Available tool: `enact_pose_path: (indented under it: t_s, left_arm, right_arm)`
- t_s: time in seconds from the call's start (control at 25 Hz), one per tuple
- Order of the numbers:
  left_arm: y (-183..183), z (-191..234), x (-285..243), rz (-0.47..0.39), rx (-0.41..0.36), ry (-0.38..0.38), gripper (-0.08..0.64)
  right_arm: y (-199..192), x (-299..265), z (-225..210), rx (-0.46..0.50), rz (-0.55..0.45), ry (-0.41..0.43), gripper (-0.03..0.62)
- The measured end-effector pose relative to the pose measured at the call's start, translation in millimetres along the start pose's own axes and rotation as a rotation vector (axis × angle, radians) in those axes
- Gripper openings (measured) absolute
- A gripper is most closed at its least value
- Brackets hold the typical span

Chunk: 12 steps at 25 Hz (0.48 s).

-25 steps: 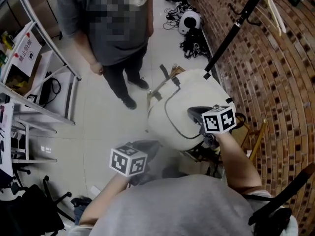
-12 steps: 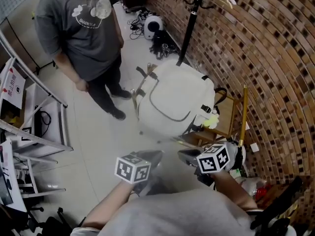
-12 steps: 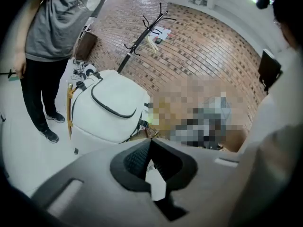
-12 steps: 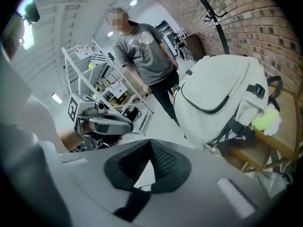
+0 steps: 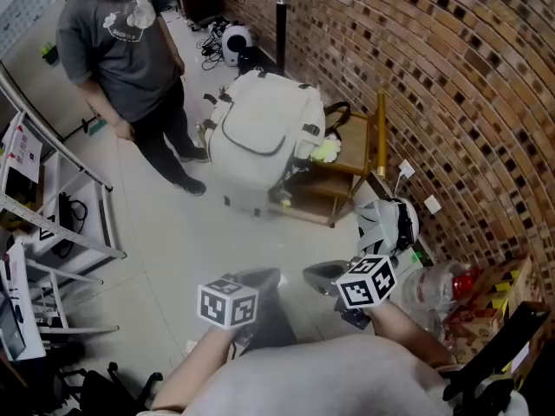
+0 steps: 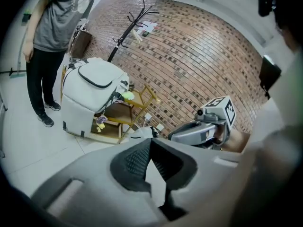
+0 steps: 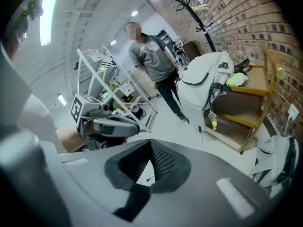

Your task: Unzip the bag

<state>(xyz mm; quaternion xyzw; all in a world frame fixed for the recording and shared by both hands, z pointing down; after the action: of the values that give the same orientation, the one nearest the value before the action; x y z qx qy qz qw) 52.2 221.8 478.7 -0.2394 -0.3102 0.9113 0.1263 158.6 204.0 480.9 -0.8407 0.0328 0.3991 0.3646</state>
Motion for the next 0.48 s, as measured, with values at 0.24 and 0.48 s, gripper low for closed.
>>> enact_pose_path:
  t_s: [0.24, 0.48]
  left_arm:
    - [-65, -87, 5, -0.006, -0.036, 0.060, 0.002]
    - [-83, -126, 20, -0.013, -0.067, 0.062, 0.002]
  right_arm:
    - [-62, 72, 27, 0.038, -0.072, 0.025, 0.002]
    - [-77, 105, 65, 0.066, -0.132, 0.030, 0.002]
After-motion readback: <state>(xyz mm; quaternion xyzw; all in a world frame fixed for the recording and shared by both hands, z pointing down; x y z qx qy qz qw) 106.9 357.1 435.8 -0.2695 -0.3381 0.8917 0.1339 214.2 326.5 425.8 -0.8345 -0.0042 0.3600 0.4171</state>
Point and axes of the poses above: the fingertips, and each gripper's own axes: x backward along the fingers, z to its left, y out of its top, the point moved 4 cm from there along x, backward along the fingers, and after that the axes turned 14 degrees about -y, right-handed, at the moved point
